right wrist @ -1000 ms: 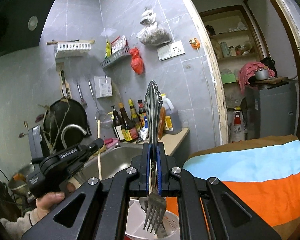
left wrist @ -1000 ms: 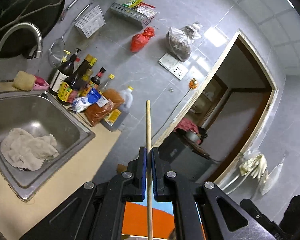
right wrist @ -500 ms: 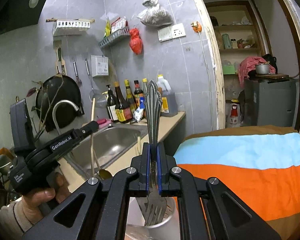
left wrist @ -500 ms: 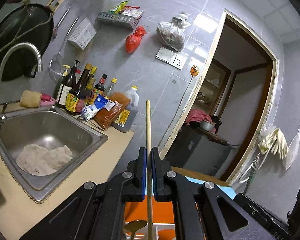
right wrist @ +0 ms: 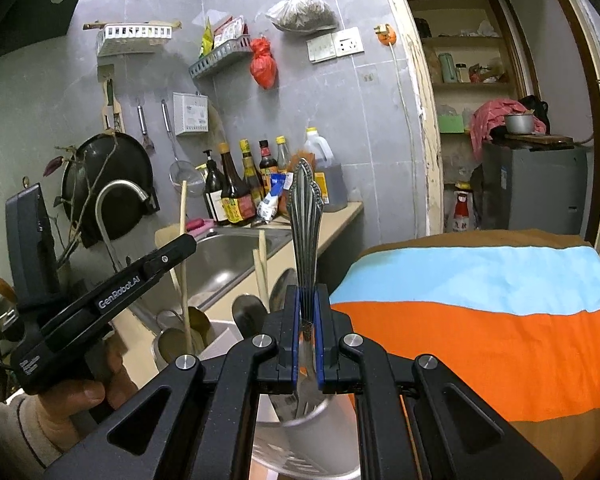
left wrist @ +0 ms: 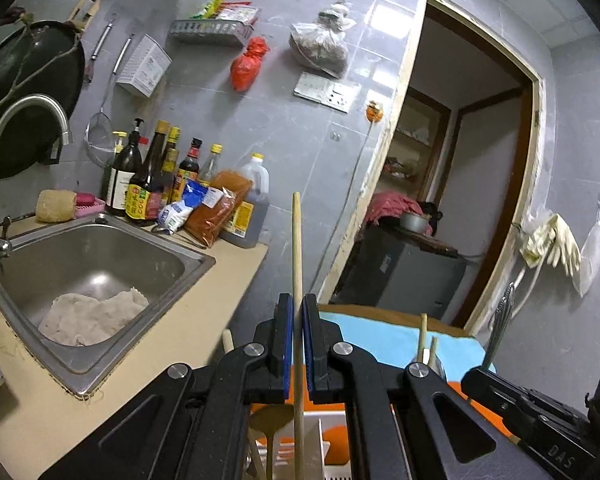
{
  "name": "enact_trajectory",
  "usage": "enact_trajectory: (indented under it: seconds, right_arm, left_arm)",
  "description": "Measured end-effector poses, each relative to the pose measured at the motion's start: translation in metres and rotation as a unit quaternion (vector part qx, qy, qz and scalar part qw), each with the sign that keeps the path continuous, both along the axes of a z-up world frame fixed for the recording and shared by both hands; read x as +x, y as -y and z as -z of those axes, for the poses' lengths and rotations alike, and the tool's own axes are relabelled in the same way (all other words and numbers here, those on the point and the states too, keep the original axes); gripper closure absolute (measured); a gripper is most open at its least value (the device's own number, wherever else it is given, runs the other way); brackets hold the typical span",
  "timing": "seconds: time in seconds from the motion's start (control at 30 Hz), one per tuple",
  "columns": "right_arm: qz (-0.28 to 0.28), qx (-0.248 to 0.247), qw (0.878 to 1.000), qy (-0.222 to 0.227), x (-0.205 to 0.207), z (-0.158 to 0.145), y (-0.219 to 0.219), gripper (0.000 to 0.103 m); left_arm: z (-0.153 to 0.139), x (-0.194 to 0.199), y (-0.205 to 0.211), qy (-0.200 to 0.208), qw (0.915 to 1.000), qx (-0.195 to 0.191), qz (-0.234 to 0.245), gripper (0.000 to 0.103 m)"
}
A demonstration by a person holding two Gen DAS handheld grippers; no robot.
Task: Organize utensils
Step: 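Lift and carry the chopstick with left tool while right tool carries the fork to the holder, then open left tool to drop the chopstick while right tool drops the fork into the holder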
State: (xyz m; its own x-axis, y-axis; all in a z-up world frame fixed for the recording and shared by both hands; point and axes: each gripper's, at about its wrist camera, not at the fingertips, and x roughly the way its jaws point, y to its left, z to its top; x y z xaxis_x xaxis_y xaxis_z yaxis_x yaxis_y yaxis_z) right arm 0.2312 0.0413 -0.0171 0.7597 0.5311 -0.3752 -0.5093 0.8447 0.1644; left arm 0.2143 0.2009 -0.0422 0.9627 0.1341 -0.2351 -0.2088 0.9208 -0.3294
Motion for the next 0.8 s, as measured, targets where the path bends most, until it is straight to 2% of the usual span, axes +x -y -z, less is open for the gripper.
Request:
enact_trajectory:
  seconds: [0.4, 0.63, 0.73, 0.8]
  right_arm:
    - [0.003, -0.010, 1.000, -0.017, -0.0012, 0.0075, -0.0015, 0.097]
    - [0.006, -0.011, 1.000, -0.020, -0.0024, 0.0091, 0.0006, 0.097]
    - [0.006, -0.013, 1.000, -0.022, -0.0024, 0.0095, 0.0009, 0.097]
    - [0.006, -0.013, 1.000, -0.022, -0.0033, 0.0088, 0.0011, 0.097]
  left_arm:
    - [0.0037, -0.0050, -0.0032, -0.026, 0.9992, -0.018, 0.025, 0.098]
    - [0.0079, -0.0045, -0.0035, -0.064, 0.9971, -0.035, 0.023, 0.097]
    - [0.0089, -0.0061, -0.0008, -0.073, 0.9963, -0.034, 0.029, 0.088]
    - [0.0094, -0.0078, 0.0005, -0.075, 0.9957, -0.040, 0.037, 0.071]
